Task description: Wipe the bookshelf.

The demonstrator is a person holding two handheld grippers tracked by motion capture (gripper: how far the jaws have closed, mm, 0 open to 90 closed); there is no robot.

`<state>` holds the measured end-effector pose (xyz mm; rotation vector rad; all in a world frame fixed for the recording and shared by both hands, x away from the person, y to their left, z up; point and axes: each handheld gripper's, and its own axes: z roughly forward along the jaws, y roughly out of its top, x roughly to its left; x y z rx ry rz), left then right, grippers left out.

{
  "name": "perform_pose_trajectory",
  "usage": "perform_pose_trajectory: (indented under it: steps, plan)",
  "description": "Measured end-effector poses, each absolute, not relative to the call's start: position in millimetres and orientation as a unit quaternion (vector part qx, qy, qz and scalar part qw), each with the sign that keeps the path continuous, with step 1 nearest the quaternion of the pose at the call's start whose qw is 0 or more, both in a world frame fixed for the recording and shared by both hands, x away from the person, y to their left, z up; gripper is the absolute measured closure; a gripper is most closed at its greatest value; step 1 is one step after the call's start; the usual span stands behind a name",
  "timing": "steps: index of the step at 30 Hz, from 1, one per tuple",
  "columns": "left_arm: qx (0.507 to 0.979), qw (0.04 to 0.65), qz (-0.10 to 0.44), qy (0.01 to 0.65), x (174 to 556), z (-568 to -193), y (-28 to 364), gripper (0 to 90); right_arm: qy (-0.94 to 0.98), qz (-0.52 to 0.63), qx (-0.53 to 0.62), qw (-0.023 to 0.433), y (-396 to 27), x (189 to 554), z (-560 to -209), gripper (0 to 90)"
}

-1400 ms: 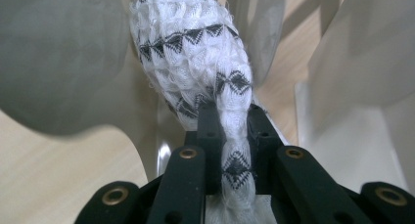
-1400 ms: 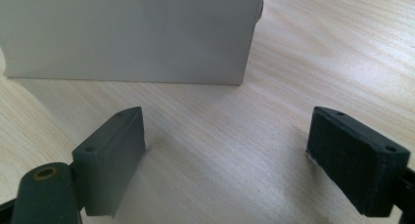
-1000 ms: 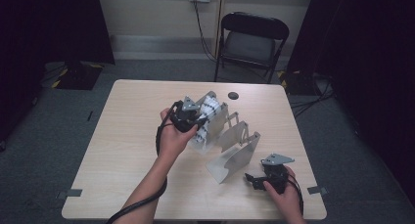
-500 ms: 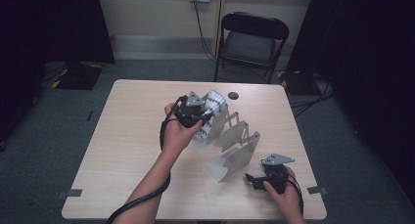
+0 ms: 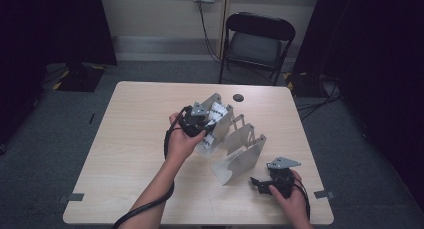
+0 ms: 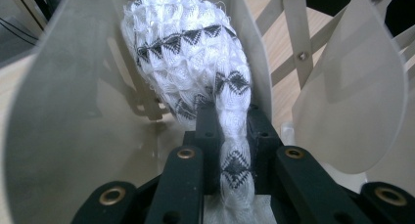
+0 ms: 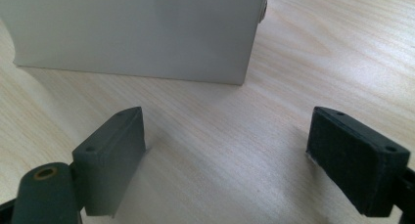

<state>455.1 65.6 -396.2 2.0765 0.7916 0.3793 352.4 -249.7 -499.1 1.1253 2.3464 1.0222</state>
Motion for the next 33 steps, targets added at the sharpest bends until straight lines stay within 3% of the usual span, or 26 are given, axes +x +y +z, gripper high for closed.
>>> perform_pose_trajectory:
  steps: [33]
  plan:
    - [0.843, 0.394, 0.112, 0.349, 443.2, -457.1, 70.9, 79.8, 0.827, 0.360, 0.397, 0.172, -249.7, 352.3, -499.1, 13.6]
